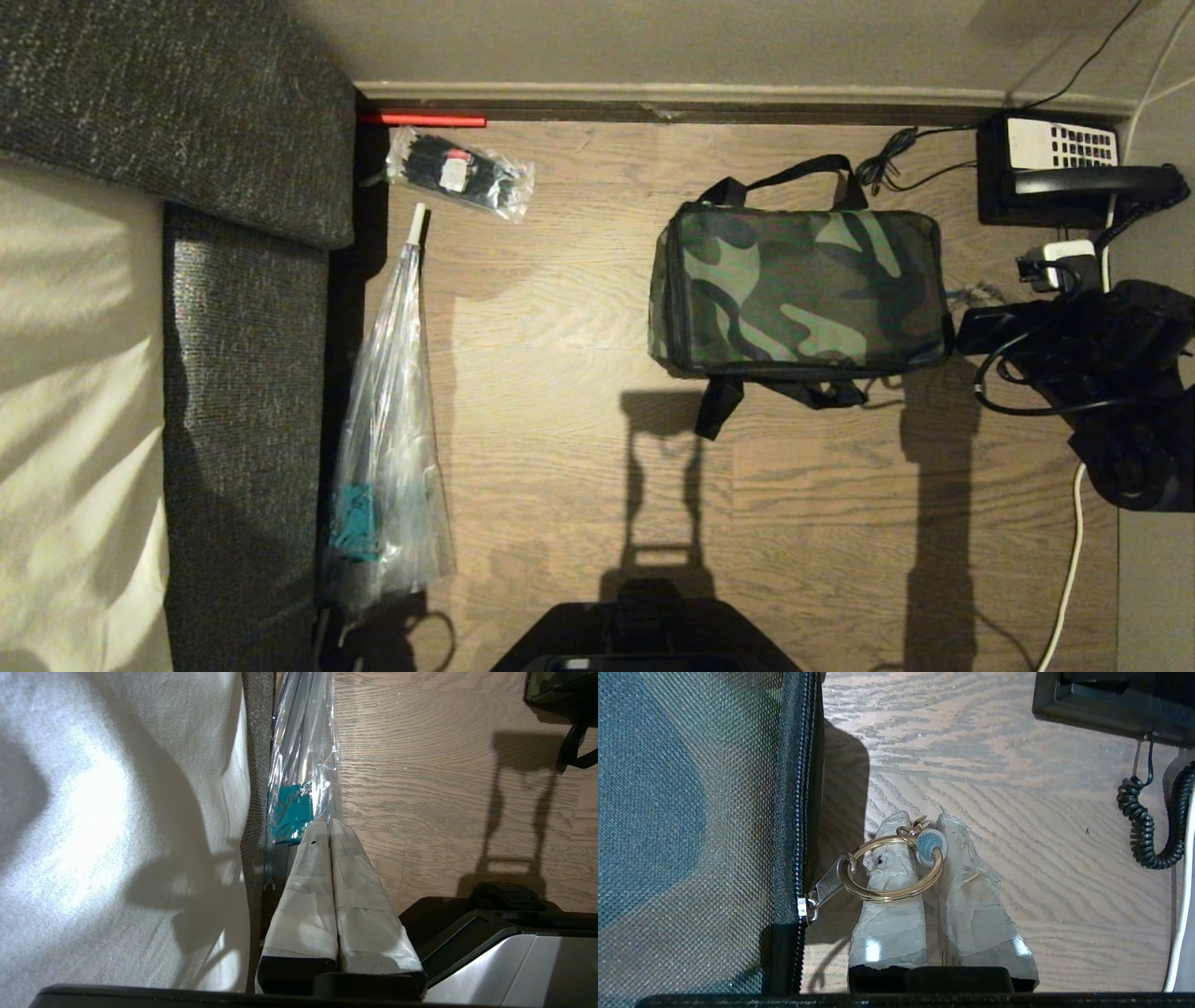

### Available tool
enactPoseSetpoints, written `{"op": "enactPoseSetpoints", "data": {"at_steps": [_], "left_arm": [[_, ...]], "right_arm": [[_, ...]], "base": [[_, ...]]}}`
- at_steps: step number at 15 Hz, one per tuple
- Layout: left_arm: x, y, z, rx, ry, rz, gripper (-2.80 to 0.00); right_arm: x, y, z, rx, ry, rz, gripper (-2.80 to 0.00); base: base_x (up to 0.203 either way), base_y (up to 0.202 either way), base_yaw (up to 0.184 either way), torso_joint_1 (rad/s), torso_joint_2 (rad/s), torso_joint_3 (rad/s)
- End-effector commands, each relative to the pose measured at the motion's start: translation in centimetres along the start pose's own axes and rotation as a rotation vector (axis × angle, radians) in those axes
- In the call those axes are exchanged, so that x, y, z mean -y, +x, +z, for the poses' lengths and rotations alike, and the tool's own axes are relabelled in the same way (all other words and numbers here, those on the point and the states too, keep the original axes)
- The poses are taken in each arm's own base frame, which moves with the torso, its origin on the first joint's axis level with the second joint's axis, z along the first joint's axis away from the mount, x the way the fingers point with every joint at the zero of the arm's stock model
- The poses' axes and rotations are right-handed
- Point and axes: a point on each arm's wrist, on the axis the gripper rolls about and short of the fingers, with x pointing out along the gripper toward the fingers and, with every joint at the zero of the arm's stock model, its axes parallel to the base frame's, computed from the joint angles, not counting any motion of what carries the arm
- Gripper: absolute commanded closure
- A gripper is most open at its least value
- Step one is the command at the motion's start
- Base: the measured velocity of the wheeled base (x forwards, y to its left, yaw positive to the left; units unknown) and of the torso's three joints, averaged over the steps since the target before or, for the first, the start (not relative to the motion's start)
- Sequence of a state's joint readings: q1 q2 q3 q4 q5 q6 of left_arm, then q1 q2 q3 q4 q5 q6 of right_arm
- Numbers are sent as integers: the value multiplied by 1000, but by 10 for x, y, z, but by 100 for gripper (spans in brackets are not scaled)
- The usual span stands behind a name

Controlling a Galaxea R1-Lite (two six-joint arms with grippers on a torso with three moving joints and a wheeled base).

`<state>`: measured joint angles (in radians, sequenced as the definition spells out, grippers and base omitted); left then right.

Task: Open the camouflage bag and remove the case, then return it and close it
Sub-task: Open the top of the storage box

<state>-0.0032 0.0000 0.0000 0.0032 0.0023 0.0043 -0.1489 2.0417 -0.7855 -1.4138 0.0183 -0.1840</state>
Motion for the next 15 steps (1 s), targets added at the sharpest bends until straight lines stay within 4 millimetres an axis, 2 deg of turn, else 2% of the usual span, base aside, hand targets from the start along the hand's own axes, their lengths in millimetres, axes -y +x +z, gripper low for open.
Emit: {"op": "enactPoseSetpoints", "data": {"at_steps": [1, 15], "left_arm": [[0, 0, 0, -1, 0, 1, 0], [0, 0, 0, -1, 0, 1, 0]], "right_arm": [[0, 2, 2, 16, -2, -3, 0], [1, 8, 5, 69, 27, -11, 0]], "base": [[0, 0, 0, 0, 0, 0], [0, 0, 0, 0, 0, 0]]}}
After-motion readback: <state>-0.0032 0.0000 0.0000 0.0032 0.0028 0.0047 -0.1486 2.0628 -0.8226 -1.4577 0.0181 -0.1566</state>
